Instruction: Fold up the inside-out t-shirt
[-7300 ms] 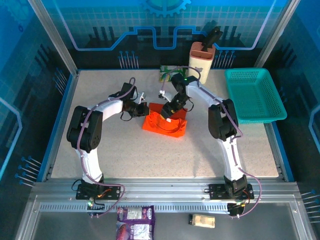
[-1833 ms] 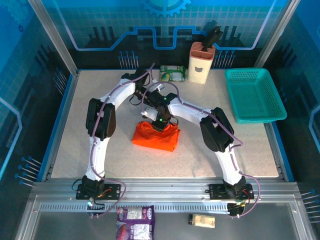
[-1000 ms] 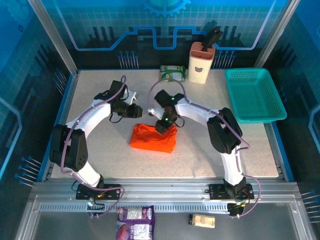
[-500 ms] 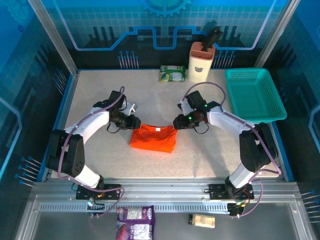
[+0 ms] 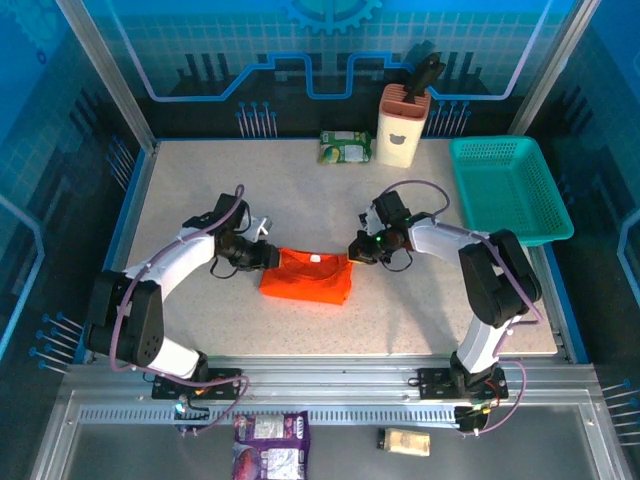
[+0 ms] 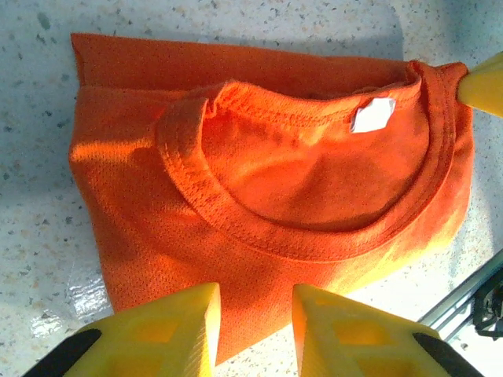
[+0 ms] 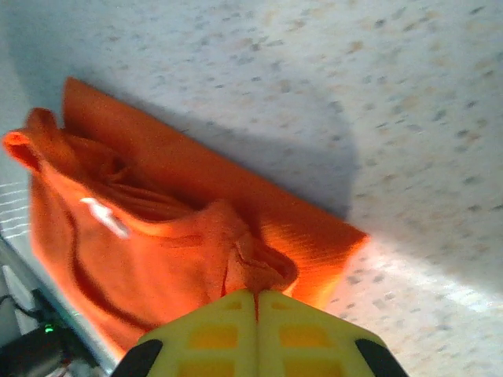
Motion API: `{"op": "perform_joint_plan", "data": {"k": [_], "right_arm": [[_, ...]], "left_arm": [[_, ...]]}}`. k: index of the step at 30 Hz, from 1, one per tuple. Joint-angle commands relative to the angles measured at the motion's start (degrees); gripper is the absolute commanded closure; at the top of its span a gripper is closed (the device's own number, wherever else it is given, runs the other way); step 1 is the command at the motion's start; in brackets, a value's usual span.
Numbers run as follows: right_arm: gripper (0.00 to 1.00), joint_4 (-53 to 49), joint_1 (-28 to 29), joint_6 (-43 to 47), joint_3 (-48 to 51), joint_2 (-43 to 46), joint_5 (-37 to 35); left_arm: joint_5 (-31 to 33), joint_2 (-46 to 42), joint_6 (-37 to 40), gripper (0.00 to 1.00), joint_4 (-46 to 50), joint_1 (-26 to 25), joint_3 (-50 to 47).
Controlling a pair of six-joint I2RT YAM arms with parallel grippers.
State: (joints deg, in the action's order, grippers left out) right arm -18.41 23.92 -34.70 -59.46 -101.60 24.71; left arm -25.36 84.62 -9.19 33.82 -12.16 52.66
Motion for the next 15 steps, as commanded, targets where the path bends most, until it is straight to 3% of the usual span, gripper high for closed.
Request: {"op": "perform_joint_plan", "data": {"k": [1,7,10,13,15], "right_arm": [[1.0,-1.1,-2.0,1.9,-2.2,-2.7,-4.1],[0.99,-4.0,-3.4,5.5,-6.6,-5.4,-4.2],[0.77,-6.5,-3.4,5.9,-7.1,-1.6,-5.3],[0.66,-11.4,-3.1,6.0,-7.2,2.8,-6.5],[0.64,-13.8,-2.4,5.6,-6.6,5.7,-6.9]], "left_arm": [[-1.7,-1.4,-2.7,0.69,-1.8,-0.1,-1.7],[-3.5,-2.0,-6.9,0.69,-4.2,-0.1,-2.7],[-3.6,-3.2,-8.5,0.69,-4.1,-0.1,-2.6],[-4.3,-4.9,-12.2,0.68,-5.3,-0.5,-3.1],[-5.9,-6.1,-14.2,0.68,-5.9,-1.3,-3.1]]}}
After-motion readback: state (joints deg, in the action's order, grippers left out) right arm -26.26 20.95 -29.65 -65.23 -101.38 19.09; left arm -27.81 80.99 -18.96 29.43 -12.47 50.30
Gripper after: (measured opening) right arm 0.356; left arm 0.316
